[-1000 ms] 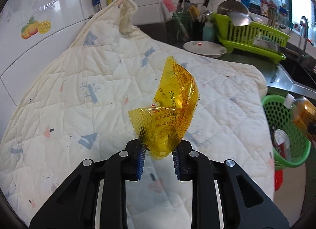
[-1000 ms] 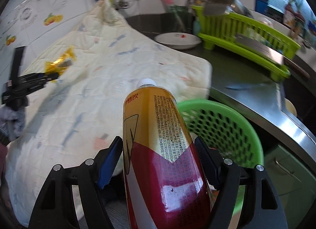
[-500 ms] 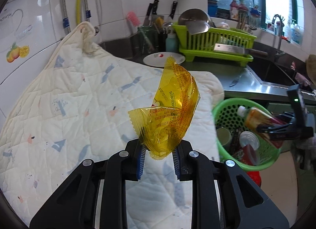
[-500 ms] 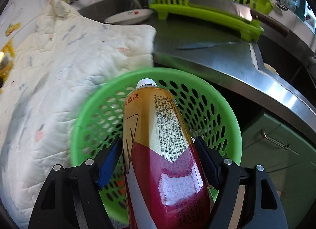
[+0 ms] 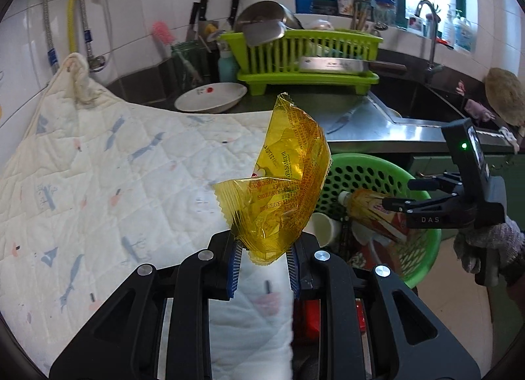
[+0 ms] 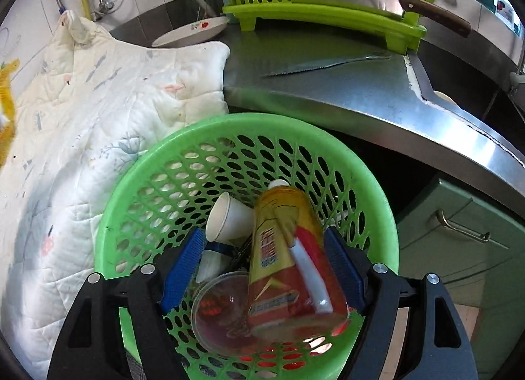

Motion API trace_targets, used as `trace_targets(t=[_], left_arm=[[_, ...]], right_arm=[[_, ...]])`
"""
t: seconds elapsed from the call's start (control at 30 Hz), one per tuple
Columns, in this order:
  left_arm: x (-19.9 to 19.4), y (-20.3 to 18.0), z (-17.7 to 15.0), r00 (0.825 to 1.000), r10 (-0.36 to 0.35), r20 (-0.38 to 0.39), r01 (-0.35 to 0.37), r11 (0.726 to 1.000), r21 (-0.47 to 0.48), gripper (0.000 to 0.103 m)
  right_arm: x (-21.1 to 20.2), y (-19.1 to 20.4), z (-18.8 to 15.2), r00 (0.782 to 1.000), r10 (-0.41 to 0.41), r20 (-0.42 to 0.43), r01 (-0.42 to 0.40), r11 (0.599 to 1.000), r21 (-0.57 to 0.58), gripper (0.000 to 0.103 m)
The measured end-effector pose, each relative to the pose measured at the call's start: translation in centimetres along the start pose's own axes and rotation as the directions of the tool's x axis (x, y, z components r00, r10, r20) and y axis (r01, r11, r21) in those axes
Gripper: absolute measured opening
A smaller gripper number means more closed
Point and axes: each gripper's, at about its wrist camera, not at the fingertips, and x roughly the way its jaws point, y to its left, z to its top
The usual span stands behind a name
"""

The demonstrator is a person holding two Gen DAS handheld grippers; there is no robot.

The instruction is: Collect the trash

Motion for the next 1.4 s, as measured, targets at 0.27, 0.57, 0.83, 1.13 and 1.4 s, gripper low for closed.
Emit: trace_targets(t=[0.27,0.57,0.83,1.13,1.4], left_arm=[[4.2,-3.7,-0.3,0.996,-0.052,-0.074,0.054,0.998,0.013,0.023],[7.3,-5.5,-1.3,0.987,-0.074,-0.145,0.076,0.997,0.008,0.025],[8.0,-5.6,-1.7,0.983,-0.081,-0.163,0.081,0.997,-0.008,0.026],[7.3,-5.9,-1.9,0.986,-0.079,-0.145,0.079,0.997,-0.003,0.058],[4.5,-4.6,-2.0,0.992,-0.064,-0.109,0.060,0.997,-0.038,0.076]], right_arm=[[-3.3,-1.4,-1.1,0.998,0.020,0.052,-0.023,0.998,0.053,0.074],[-6.2,-2.6,-2.4,0.994,-0.001,0.109,-0.009,0.996,0.089,0.079],[-8.0,-1.9,-4.1,0.990,-0.008,0.140,-0.002,0.997,0.076,0.085],[-8.9,-1.2,-6.0,0.988,-0.009,0.151,-0.006,0.995,0.097,0.087],[-10.6,-0.2,-6.7,0.984,-0.003,0.180,-0.019,0.993,0.121,0.089]])
